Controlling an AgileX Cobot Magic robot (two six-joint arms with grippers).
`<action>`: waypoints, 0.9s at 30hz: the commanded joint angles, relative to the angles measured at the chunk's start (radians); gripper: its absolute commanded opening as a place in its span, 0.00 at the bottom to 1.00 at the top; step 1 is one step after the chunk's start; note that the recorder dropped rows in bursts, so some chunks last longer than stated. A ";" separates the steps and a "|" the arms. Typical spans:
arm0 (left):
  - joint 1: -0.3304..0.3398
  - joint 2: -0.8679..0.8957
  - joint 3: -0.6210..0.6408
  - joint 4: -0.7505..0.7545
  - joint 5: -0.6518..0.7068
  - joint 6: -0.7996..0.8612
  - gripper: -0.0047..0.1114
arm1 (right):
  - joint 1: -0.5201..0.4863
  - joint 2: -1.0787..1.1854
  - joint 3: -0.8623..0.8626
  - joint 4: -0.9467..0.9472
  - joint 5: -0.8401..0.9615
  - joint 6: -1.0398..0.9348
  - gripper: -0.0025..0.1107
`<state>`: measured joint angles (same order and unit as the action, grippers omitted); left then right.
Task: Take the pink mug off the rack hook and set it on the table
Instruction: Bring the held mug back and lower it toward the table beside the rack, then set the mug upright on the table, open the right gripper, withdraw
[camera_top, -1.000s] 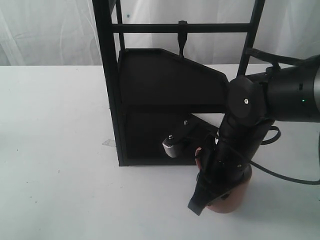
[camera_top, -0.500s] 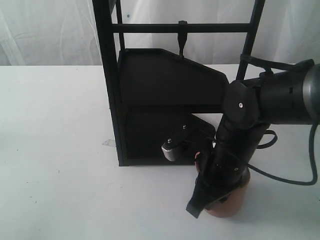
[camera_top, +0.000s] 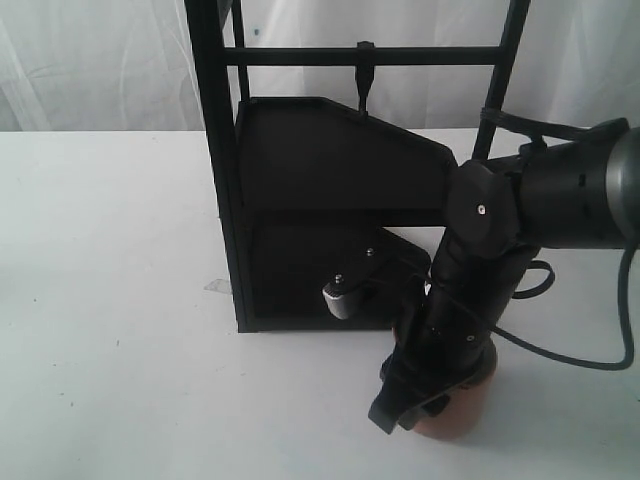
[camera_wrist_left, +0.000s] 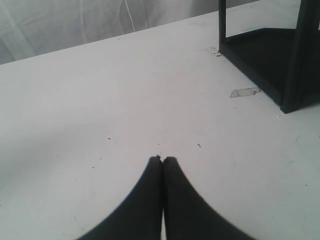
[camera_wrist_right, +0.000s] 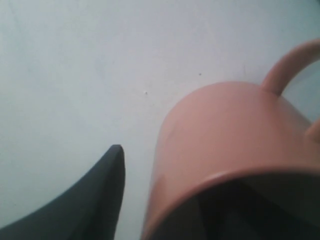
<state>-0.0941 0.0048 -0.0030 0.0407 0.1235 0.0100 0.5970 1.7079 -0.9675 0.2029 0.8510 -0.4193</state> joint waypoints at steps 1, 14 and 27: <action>0.002 -0.005 0.003 -0.002 0.003 -0.010 0.04 | 0.001 -0.020 -0.009 0.006 -0.005 0.014 0.40; 0.002 -0.005 0.003 -0.002 0.003 -0.010 0.04 | 0.001 -0.173 -0.009 0.004 0.034 0.025 0.40; 0.002 -0.005 0.003 -0.002 0.003 -0.010 0.04 | 0.001 -0.409 -0.009 0.004 0.166 0.102 0.40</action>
<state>-0.0941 0.0048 -0.0030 0.0407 0.1235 0.0100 0.5970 1.3379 -0.9675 0.2029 0.9724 -0.3377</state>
